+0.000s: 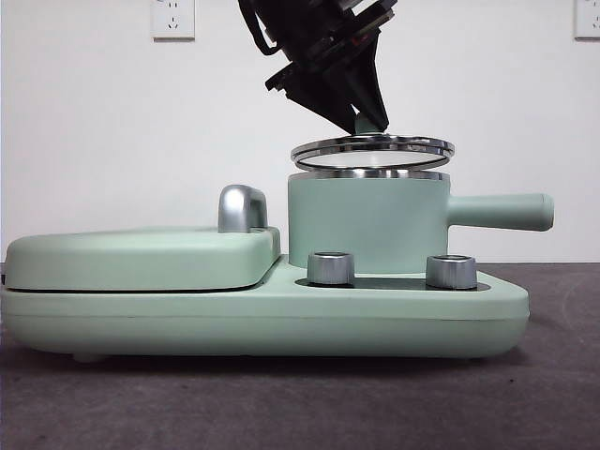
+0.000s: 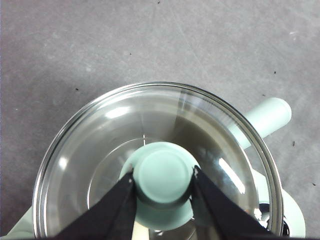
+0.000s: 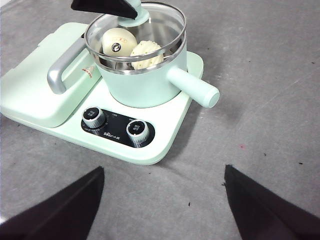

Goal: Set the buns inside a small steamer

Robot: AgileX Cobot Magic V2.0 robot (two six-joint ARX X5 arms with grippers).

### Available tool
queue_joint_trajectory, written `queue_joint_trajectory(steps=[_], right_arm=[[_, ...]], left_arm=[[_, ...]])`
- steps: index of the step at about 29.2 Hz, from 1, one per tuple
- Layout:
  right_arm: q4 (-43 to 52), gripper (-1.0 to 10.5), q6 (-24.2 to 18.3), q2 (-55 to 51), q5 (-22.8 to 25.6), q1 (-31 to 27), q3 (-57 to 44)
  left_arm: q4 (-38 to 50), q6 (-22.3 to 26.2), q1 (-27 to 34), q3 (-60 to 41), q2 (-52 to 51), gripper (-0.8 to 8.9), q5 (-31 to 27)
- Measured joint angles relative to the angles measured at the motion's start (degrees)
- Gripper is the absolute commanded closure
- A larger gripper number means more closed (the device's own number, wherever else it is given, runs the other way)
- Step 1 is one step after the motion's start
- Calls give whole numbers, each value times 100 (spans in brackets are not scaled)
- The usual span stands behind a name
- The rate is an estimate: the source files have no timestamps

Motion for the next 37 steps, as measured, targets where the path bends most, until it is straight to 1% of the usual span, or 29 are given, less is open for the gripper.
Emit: queue_joint_trajectory(steps=[9, 17, 20, 24, 32, 35, 37], right_arm=[[0, 565, 0, 0, 0, 0, 0], [0, 565, 0, 0, 2, 0, 0], [0, 566, 0, 0, 2, 0, 0], [0, 565, 0, 0, 2, 0, 0], [0, 565, 0, 0, 2, 0, 0], [0, 565, 0, 0, 2, 0, 0], [0, 566, 0, 0, 2, 0, 0]], left_arm=[[-31, 2, -17, 0, 31, 803, -17], [9, 2, -101, -2, 146, 803, -227], [9, -2, -122, 0, 146, 802, -444], [-39, -4, -120, 0, 146, 803, -490], [-52, -170, -170, 2, 146, 803, -570], [-59, -262, -219, 7, 146, 802, -778], [-61, -267, -223, 11, 146, 802, -785]])
